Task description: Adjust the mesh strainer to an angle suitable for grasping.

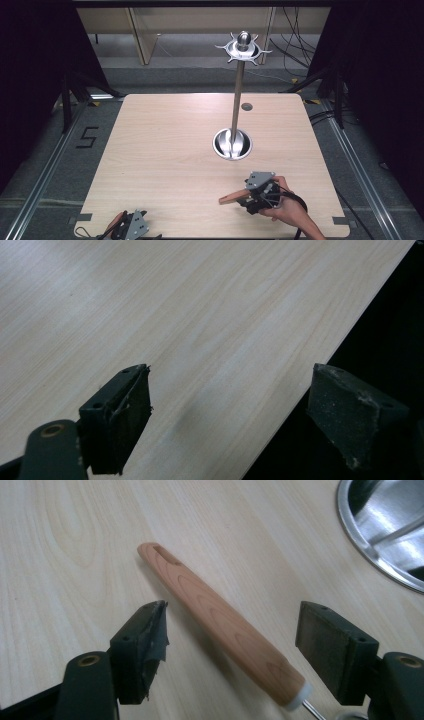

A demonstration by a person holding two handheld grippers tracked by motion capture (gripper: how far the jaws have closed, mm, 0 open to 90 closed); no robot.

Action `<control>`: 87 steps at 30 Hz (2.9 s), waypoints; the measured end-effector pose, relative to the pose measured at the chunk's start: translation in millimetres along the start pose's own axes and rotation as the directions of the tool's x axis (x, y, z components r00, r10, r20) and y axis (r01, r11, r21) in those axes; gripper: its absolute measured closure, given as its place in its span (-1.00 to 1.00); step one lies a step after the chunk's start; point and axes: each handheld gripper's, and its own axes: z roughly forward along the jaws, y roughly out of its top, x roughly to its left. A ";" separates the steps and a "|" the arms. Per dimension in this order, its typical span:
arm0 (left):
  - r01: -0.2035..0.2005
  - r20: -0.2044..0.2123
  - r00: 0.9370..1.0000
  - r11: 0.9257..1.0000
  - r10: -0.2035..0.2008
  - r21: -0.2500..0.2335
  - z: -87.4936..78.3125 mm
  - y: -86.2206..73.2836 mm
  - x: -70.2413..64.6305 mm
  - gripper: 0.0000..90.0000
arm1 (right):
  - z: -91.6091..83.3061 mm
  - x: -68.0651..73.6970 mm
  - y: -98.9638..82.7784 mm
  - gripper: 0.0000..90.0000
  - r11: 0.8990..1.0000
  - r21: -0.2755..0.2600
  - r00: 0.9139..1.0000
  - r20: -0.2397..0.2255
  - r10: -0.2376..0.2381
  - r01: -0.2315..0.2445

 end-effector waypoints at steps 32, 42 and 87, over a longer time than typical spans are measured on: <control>-0.003 0.004 1.000 1.000 0.003 -0.008 -0.3 0.0 -0.7 -0.63 | 16.0 -8.7 11.3 0.26 0.981 0.177 0.986 -0.155 -0.056 0.084; -0.002 0.006 1.000 1.000 0.002 -0.007 -0.1 0.0 -0.8 -0.63 | 13.9 -13.2 11.4 0.39 0.974 0.211 0.984 -0.170 -0.047 0.083; 0.002 0.004 1.000 1.000 -0.002 -0.016 -0.3 -0.2 -0.6 -0.63 | -45.9 -47.3 18.7 0.59 0.975 -0.136 0.973 -0.174 0.150 -0.174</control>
